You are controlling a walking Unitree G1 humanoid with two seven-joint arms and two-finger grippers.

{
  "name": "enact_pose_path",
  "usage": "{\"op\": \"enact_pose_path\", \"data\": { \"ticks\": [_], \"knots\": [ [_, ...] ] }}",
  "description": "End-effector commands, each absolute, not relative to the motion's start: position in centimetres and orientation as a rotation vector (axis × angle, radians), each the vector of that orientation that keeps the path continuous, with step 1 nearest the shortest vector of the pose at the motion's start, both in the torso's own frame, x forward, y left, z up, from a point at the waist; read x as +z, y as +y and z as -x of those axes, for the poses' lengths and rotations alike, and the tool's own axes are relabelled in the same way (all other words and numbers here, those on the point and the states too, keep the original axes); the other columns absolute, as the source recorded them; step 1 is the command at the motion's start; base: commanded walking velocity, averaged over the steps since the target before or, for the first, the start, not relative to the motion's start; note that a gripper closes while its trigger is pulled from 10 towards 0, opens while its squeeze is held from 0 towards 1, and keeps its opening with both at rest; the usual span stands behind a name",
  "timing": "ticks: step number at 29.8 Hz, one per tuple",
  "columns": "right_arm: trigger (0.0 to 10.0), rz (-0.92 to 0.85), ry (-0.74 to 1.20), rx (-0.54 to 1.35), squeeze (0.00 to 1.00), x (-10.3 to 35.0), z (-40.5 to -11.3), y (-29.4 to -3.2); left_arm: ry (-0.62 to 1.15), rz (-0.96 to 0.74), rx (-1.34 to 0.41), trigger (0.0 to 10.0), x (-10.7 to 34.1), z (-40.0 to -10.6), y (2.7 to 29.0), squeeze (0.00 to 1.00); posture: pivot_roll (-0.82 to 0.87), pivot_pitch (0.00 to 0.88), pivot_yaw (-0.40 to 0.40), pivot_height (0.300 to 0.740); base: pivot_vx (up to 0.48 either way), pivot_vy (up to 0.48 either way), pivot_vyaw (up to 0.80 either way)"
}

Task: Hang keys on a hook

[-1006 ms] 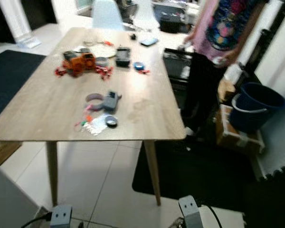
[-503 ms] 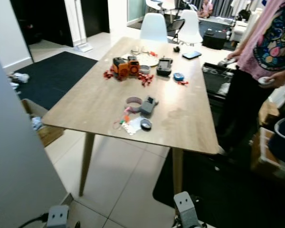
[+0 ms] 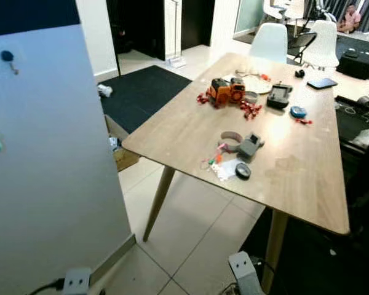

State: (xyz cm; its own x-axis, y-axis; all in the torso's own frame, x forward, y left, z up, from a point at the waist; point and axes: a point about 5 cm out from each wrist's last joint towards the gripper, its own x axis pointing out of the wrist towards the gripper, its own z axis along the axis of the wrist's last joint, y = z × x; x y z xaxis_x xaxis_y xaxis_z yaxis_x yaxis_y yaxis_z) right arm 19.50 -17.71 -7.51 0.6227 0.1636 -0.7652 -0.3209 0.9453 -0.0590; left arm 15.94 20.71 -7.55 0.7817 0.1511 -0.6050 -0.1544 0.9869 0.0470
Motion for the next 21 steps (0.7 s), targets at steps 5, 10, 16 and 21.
{"op": "enact_pose_path", "data": {
  "ticks": [5,10,16,21],
  "knots": [
    [10.0,0.193,0.86,0.268,0.0,-7.57,-19.38,-17.85,0.683,0.007,0.173,10.0,-7.92,-15.27,20.7,0.0,0.09,0.044,-0.088,0.74,0.0,0.0,0.8],
    [10.0,0.189,0.856,0.267,0.0,-7.51,-19.55,-17.68,0.692,0.004,0.174,10.0,-7.97,-15.25,20.81,0.0,0.09,0.047,-0.085,0.74,0.0,0.0,0.8],
    [10.0,0.188,0.856,0.267,0.0,-7.5,-19.58,-17.63,0.704,0.008,0.173,10.0,-8.05,-15.31,20.84,0.0,0.09,0.048,-0.084,0.74,0.0,0.0,0.8],
    [10.0,0.189,0.858,0.265,0.0,-7.52,-19.54,-17.67,0.714,0.008,0.174,10.0,-8.1,-15.29,20.88,0.0,0.08,0.051,-0.081,0.74,0.0,0.0,0.8]
  ]
}}
